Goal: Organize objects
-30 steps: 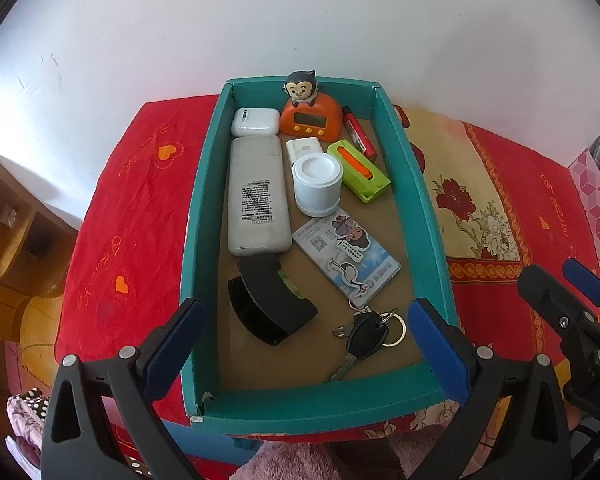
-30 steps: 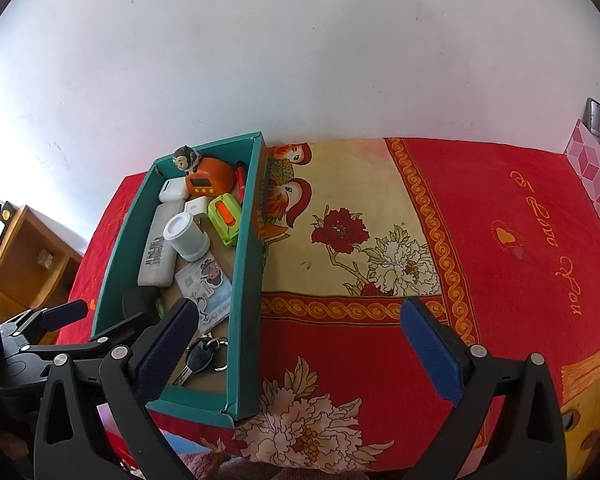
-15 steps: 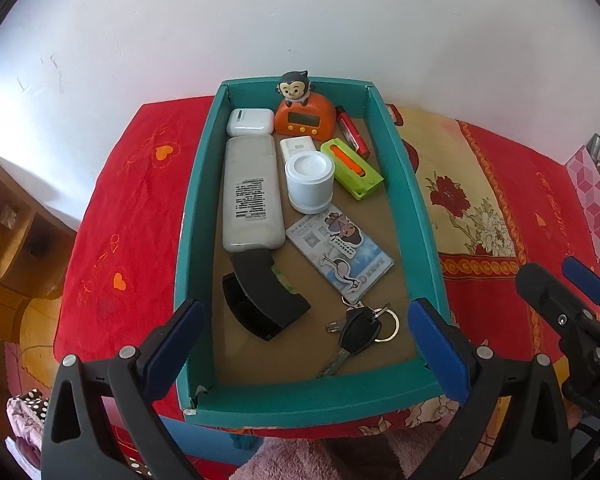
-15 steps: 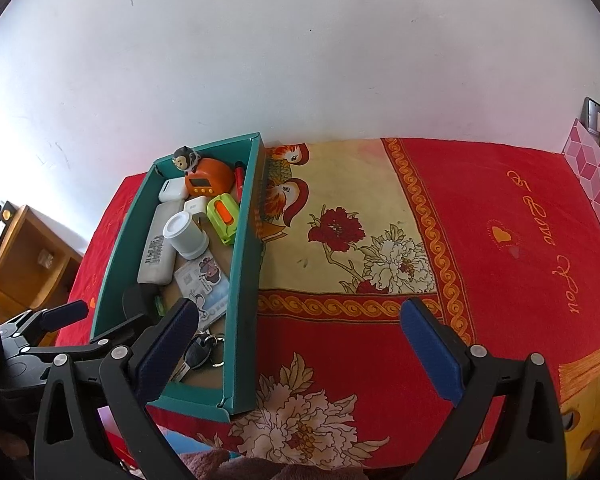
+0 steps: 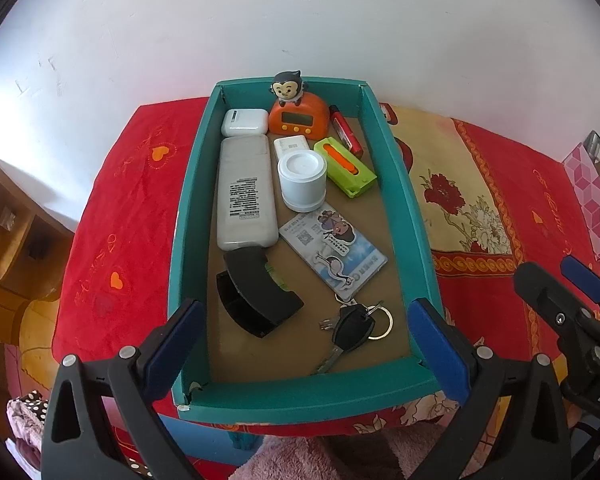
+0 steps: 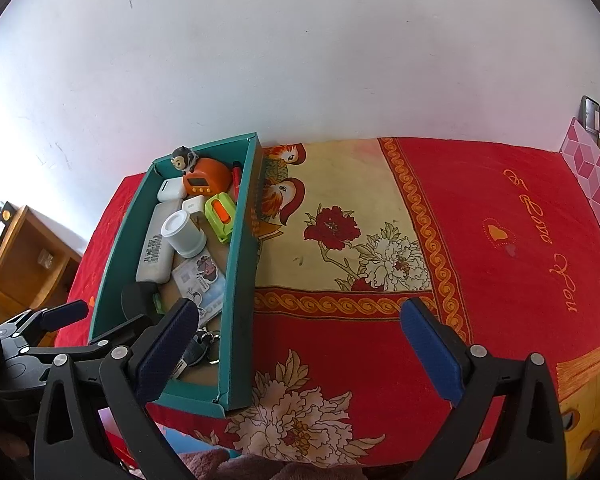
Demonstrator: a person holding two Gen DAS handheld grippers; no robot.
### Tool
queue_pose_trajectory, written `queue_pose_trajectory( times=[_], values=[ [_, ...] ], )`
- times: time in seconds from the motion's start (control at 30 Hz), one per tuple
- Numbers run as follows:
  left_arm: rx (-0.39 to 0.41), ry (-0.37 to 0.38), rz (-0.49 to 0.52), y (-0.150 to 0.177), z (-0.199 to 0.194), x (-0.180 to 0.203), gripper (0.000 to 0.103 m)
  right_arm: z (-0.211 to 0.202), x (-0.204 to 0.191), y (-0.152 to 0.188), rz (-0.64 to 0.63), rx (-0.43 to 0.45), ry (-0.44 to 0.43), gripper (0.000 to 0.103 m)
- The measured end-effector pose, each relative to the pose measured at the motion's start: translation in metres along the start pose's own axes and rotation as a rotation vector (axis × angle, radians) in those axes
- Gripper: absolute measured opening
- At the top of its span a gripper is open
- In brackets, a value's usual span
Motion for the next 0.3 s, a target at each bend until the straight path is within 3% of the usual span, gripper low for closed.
queue_pose_trajectory(
  times=[0.3],
  values=[
    [-0.014,-0.002,0.004,0.0001,0.0036,0.0025,0.103,-0.0001,0.0022,0.0006,-0.001,0.000,0.001,0.103]
  ],
)
Point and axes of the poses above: each gripper's, at about its wrist camera, not at the fingertips, and z roughly the way its jaws point, x to its right, y to its underside, the point moved 9 cm from there along z, roughly the way its jaws point, and after that the axes turned 3 degrees about y, right-handed, at the moved point
